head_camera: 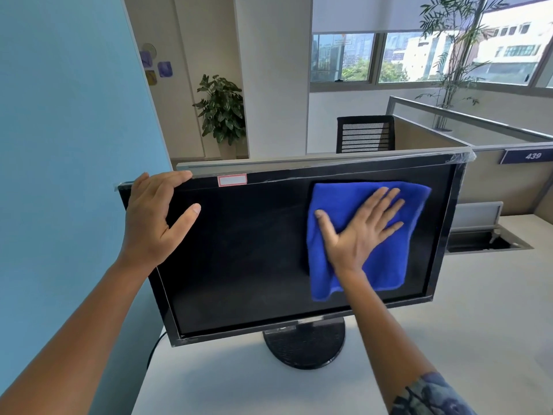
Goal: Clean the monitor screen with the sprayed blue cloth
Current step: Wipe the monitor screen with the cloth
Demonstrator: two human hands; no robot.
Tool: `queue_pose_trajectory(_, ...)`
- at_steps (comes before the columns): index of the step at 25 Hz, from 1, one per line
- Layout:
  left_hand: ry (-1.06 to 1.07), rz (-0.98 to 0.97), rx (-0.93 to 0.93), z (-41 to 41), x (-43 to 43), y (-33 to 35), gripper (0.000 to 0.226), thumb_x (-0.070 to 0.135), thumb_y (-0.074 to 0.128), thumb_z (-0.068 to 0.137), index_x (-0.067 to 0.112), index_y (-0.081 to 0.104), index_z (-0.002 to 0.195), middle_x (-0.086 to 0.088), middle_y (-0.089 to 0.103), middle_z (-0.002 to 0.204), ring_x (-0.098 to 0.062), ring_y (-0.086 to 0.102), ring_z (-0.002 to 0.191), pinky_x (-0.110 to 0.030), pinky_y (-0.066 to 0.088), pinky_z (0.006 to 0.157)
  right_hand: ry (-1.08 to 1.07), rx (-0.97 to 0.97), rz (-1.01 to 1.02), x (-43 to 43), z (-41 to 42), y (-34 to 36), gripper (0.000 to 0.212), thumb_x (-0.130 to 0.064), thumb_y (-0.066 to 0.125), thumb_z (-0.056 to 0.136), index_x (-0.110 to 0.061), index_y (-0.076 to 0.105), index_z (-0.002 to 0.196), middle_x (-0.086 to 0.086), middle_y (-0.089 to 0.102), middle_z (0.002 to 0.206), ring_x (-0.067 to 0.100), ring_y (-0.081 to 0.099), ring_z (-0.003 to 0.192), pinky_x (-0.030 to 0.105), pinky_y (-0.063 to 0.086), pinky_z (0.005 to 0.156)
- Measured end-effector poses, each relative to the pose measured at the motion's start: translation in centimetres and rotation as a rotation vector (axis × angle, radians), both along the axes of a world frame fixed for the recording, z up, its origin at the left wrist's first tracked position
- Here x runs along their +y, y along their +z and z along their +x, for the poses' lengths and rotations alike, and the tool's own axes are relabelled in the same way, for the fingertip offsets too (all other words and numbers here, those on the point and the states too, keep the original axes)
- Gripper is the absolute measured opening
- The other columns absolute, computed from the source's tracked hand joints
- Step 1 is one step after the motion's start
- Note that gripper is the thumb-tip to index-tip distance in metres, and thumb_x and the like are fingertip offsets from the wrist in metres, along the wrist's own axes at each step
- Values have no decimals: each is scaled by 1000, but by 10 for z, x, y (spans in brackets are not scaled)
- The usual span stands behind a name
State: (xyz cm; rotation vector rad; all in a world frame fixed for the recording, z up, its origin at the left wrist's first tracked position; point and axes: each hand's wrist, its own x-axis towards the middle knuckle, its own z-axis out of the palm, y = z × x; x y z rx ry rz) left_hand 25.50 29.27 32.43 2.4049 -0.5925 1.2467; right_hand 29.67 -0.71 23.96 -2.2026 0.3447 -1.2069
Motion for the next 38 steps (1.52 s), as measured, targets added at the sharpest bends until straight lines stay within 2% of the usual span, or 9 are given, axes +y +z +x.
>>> queue_pose_trajectory(5,-7,-7,11,2,1,0,48,39,44,88,4,56,118,-13,63,117,-25,51,111,-46,28,107,117,-31,-306,77,-6,-9,120,-89,38,67,-3,19,148,22,13,156,45,8,144,67,0,111)
queue_pose_trajectory(13,-33,-12,23,-1,2,2,47,39,44,88,5,56,119,-10,62,118,-24,53,112,-44,27,108,463,-41,-848,115,-31,-70,78,-56,55,82,-18,34,147,9,34,153,36,17,143,63,-2,113)
queue_pose_trajectory(21,-46,-29,69,-7,2,4,49,42,41,89,7,56,121,-11,62,120,-25,51,114,-49,27,109,781,385,-1218,94,-85,-140,69,-50,50,85,-24,34,147,-2,36,153,24,26,143,62,2,115)
queue_pose_trajectory(25,-42,-49,70,-9,3,4,49,42,40,90,8,56,121,-12,62,119,-22,47,114,-41,20,112,1060,629,-786,86,-121,-144,57,-36,45,95,-24,29,149,-1,28,157,18,9,148,44,-20,114)
queue_pose_trajectory(28,-30,-31,115,-10,4,9,51,45,38,90,10,55,123,-12,61,123,-25,48,118,-37,12,114,1223,840,-153,61,-148,-130,40,-38,45,98,-22,51,134,0,51,140,18,42,131,40,16,119)
queue_pose_trajectory(30,-26,-25,154,-11,4,12,55,49,37,90,11,53,125,-13,58,128,-26,45,123,-36,5,115,1277,1028,352,31,-164,-118,32,-44,53,90,-23,65,112,-3,66,112,14,59,102,35,43,100)
queue_pose_trajectory(32,-16,-35,157,-14,-2,12,57,51,37,89,12,48,129,-13,51,136,-25,35,134,-32,-4,115,1282,1197,765,-10,-176,-112,31,-48,63,81,-24,70,99,-5,70,98,12,63,91,27,49,86)
queue_pose_trajectory(34,-18,-63,94,-21,-22,7,55,49,39,90,13,43,132,-11,46,142,-22,23,141,-26,-10,114,1289,1331,866,-56,-179,-111,32,-46,64,82,-20,73,98,-2,72,99,13,66,92,28,50,89)
queue_pose_trajectory(38,-139,-82,88,-43,-94,-25,53,42,47,91,11,43,134,-8,46,141,-18,26,140,-43,4,119,990,1371,535,-131,-169,-125,33,-26,54,97,-14,58,127,8,63,125,20,63,105,36,50,98)
